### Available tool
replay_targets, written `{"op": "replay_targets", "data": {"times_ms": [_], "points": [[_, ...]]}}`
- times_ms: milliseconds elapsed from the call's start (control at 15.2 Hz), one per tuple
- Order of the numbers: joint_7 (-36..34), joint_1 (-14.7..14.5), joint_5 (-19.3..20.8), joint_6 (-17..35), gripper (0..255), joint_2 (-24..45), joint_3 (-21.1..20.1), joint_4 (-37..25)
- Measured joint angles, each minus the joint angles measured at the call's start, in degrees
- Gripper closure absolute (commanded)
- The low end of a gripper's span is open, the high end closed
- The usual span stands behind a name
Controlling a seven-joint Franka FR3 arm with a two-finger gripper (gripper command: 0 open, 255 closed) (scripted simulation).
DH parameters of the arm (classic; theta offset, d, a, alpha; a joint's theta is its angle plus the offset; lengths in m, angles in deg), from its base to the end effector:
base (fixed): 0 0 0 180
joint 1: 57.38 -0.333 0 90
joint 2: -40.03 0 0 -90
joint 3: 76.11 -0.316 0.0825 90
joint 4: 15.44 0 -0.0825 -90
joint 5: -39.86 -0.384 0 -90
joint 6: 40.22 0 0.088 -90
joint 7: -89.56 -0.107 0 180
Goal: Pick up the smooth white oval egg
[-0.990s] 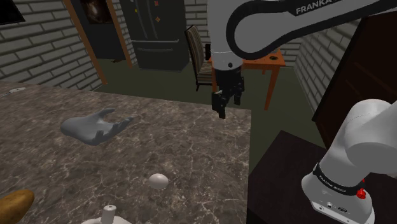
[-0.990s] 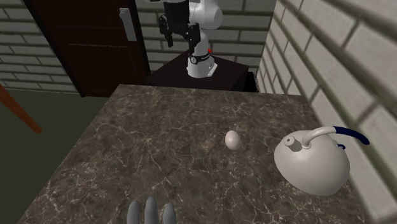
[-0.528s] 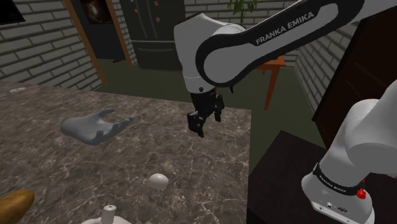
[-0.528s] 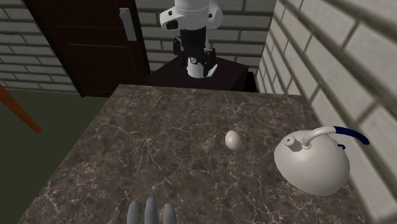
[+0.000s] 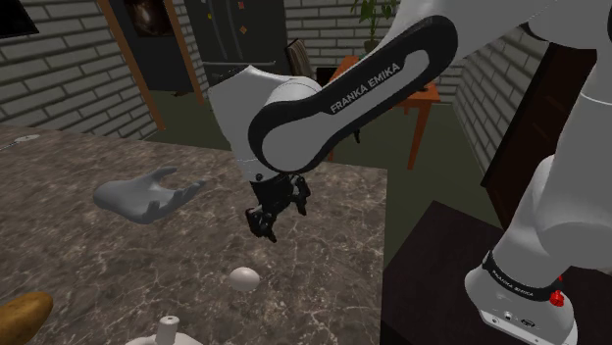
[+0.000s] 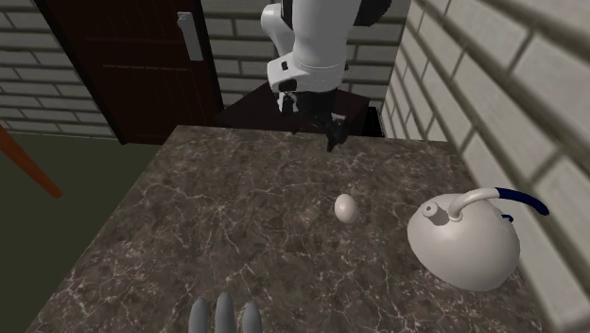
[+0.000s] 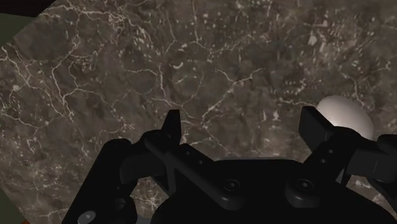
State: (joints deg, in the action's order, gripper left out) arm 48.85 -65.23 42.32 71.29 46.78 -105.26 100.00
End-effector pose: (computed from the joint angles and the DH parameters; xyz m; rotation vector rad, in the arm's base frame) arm 0.4470 0.3272 0.3889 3.0404 -0.0663 -0.2209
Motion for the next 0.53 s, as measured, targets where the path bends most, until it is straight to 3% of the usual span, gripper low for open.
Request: {"op": "replay_targets", "data": {"times_ms": [528], "points": [[-11.0,-8.2,8.9,-2.3,0,20.7,0.7,-18.6]]}}
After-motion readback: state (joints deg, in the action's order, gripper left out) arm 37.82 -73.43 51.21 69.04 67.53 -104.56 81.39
